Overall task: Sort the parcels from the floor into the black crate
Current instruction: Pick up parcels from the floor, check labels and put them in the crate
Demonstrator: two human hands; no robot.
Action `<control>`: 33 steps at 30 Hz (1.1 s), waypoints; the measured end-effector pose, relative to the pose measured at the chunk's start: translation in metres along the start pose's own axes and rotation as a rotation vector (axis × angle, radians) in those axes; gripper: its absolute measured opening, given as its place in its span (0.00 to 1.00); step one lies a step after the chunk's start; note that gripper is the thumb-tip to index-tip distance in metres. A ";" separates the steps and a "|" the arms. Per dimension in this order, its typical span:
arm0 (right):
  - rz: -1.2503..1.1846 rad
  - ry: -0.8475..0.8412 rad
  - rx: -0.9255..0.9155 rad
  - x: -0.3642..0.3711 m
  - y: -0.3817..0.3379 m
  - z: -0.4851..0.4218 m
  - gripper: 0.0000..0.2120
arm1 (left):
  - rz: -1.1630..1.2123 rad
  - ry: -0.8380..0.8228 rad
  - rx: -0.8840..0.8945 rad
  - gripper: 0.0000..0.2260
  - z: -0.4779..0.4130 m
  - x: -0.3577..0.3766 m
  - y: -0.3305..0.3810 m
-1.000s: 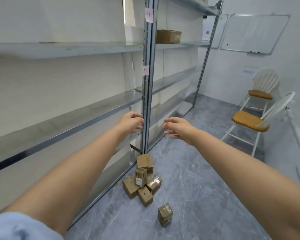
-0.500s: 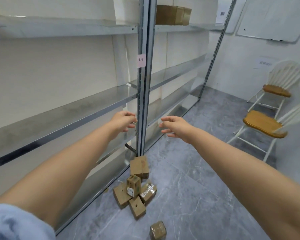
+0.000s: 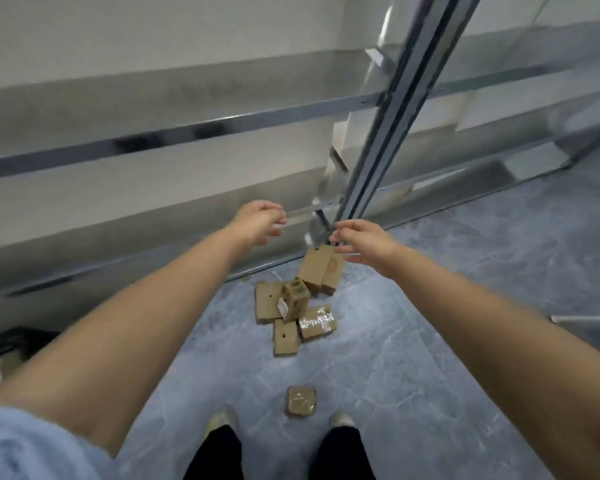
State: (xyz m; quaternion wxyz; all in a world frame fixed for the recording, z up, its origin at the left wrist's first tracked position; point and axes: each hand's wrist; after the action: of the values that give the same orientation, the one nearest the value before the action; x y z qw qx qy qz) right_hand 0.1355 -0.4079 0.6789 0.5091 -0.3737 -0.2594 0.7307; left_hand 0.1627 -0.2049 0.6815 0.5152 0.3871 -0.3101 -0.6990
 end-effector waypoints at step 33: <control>-0.212 -0.614 0.970 0.209 0.645 -0.264 0.19 | 0.005 -0.500 -0.972 0.26 -0.182 0.247 -0.652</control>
State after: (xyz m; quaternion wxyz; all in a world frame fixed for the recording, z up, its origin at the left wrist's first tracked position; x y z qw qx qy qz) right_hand -0.0474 -0.4360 -0.0248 0.5939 0.1590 -0.0667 0.7858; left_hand -0.0351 -0.2676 -0.0082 0.5470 -0.0744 -0.0652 -0.8312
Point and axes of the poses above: each hand's wrist, its own z-axis away from the middle knuckle, its own x-axis out of the palm, y = z × x, and after that the axes turned 1 degree about z, right-handed
